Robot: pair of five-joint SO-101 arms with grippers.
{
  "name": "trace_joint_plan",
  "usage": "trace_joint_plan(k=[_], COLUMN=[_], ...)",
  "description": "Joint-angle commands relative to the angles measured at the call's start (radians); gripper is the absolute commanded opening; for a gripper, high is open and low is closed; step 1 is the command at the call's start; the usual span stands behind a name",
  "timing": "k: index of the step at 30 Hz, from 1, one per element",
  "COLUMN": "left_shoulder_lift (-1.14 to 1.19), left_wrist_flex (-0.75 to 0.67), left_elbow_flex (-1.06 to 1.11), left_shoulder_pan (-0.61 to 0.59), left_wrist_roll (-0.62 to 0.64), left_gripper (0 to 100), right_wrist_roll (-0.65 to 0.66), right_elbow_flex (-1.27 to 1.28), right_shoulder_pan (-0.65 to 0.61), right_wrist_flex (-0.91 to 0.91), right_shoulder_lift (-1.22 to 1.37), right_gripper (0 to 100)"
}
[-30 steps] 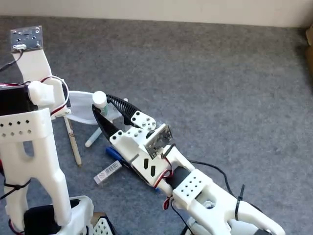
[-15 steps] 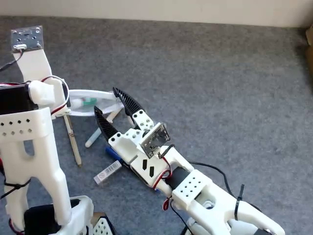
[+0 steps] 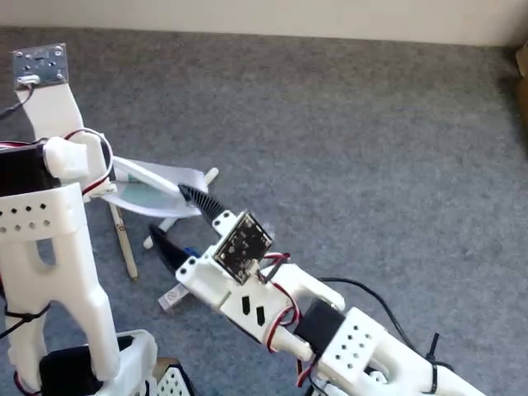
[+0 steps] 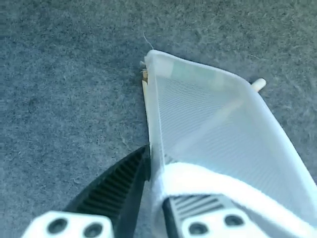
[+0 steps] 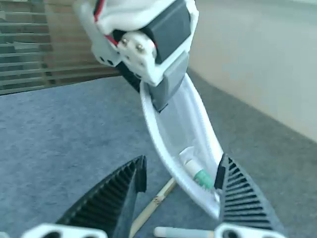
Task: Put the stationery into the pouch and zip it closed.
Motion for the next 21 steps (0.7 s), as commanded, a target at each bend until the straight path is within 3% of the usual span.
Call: trace_joint_plan(k=[1,13,21], left_shoulder_lift=[-0.01,-0.01,-0.01], left_wrist_flex=[-0.023,-0.031,-0.037], left_elbow_flex=[-0.09,-0.091,-0.085], left_shoulder_pan=[-0.087,-0.206,-0.314], left_wrist_roll=[0.015,0.061,0.063], left_gripper=[1,1,1], right_wrist_roll=[-0.052,-0.06,-0.061], right_elbow_flex=[-0.093,-0.205,-0.306], right_shoulder_pan=[-0.035,-0.094,-0.09], right_wrist_flex=[0.14,0.44,0.509], right_shoulder_lift=[-0.015,0.018,0.298], right_gripper=[20.1,20.1,20.1])
